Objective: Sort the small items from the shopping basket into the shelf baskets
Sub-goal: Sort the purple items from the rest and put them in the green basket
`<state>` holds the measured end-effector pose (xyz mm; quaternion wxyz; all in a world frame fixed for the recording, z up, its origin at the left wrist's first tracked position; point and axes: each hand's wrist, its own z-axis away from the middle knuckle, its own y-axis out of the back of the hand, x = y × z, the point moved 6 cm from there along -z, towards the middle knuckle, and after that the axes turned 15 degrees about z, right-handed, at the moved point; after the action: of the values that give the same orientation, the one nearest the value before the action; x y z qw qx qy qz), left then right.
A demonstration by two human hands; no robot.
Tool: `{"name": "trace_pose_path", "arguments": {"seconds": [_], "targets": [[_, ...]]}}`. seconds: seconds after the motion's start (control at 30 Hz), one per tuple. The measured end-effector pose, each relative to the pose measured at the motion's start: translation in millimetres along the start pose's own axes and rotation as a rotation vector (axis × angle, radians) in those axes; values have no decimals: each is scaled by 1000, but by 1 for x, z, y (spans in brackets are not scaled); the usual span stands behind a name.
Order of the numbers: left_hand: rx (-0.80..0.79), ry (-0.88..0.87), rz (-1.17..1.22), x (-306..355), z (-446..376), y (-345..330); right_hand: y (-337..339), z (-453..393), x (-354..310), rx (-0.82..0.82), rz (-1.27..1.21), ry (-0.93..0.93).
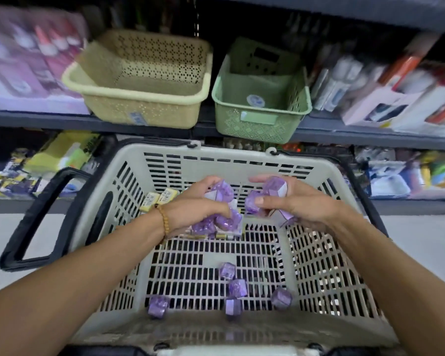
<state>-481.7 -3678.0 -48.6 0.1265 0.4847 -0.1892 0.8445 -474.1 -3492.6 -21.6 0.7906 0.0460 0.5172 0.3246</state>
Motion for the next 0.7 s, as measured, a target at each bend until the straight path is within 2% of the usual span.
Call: {"name": "trace_pose_path", "arguments": {"seconds": [0.17,0.27,0.43,0.7], "targets": [[53,-229,-36,67,1,7,41,-13,-68,238,124,165],[121,-292,14,92,-2,13,52,-28,-86,357,198,109],[165,-314,114,109,-8,24,53,-40,-85,407,210,4],[48,-325,99,132,4,17,79,7,-77,305,294,29]]}}
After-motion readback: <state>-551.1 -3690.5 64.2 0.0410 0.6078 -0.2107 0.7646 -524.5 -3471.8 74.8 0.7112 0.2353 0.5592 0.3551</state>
